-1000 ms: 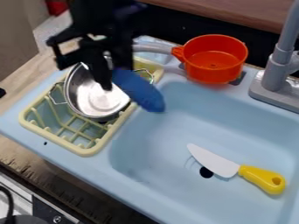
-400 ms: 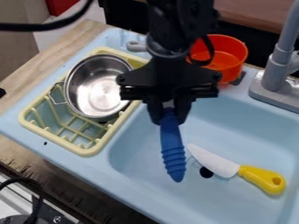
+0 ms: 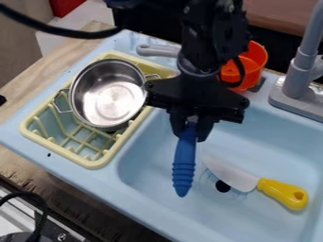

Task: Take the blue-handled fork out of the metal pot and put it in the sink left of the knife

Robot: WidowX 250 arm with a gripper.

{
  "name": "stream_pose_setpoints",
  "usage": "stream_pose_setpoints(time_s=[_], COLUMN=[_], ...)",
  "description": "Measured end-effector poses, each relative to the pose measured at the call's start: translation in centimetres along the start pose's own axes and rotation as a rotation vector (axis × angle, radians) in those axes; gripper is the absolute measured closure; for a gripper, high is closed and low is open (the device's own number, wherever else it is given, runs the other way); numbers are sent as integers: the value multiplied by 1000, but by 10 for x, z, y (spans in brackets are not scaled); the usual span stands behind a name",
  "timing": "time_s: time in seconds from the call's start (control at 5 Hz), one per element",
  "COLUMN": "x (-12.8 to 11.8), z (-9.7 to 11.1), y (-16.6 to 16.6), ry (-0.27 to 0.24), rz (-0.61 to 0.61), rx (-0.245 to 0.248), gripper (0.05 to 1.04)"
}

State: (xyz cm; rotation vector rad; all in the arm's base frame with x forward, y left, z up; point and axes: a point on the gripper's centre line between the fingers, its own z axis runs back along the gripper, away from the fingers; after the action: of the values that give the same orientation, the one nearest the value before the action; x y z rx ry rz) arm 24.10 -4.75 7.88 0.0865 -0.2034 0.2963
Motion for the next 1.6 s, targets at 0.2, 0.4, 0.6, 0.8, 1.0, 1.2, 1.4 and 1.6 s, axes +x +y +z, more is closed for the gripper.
stream_pose_setpoints(time_s=[0.2, 0.4, 0.6, 0.8, 1.0, 1.2, 1.4, 1.6], x=[-3, -8, -12, -13, -15, -15, -17, -18], z=[-18, -30, -38, -42, -45, -47, -45, -35], y=[1, 5, 11, 15, 18, 18, 20, 22], ry=[-32, -45, -23, -6, 28, -7, -1, -4], rz=[-56, -106, -143, -149, -147, -144, -142, -115], rx=[24, 30, -16, -15, 9, 34, 45, 32], gripper=[807, 807, 807, 748, 459, 169, 83, 85])
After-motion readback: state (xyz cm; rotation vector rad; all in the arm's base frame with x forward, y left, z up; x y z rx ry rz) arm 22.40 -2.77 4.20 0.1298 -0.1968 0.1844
